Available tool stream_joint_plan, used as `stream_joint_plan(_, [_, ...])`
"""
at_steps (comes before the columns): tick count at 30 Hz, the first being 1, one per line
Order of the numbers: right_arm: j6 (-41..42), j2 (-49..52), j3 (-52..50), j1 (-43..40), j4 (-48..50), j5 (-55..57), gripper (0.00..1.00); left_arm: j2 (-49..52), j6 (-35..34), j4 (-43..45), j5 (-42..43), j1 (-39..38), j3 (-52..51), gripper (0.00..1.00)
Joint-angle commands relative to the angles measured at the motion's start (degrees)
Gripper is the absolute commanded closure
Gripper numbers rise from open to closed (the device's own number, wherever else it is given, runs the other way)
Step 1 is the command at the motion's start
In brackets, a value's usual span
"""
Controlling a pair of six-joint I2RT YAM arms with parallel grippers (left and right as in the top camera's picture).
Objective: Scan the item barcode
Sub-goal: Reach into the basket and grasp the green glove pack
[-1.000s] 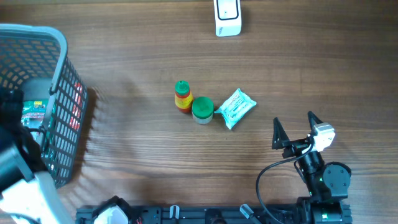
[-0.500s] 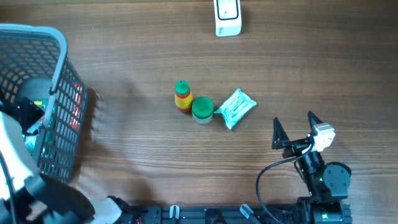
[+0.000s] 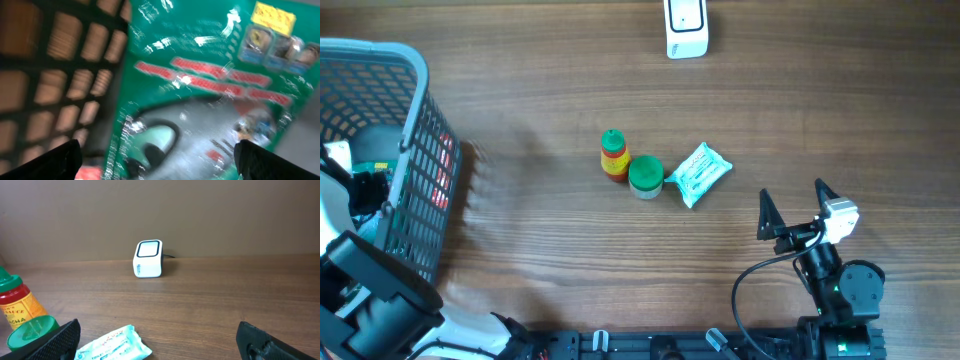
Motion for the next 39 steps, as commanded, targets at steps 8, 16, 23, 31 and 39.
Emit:
stream_joint_plan(8, [-0.72, -0.20, -0.04, 0.28, 0.20, 0.35, 0.00, 0.96, 4.07, 0.61, 16.44, 8.02, 0.17, 0.00])
stream_joint_plan(16, [-0.72, -0.20, -0.04, 0.28, 0.20, 0.35, 0.00, 4.57, 4.07, 0.63, 25.66, 12.00, -0.04, 0.00])
stream_joint_plan(23, [-0.72, -0.20, -0.04, 0.28, 0.20, 0.35, 0.00, 8.61, 4.09, 0.61, 25.62, 12.02, -0.04, 0.00])
stream_joint_plan(31, [-0.72, -0.20, -0.04, 0.28, 0.20, 0.35, 0.00, 8.63, 4.09, 0.63, 27.58, 12.02, -0.04, 0.96])
stream_joint_plan(39, [-0.74, -0.20, -0.04, 0.28, 0.20, 0.35, 0.00, 2.86, 3.76, -0.09, 39.89, 11.96, 2.47, 0.96])
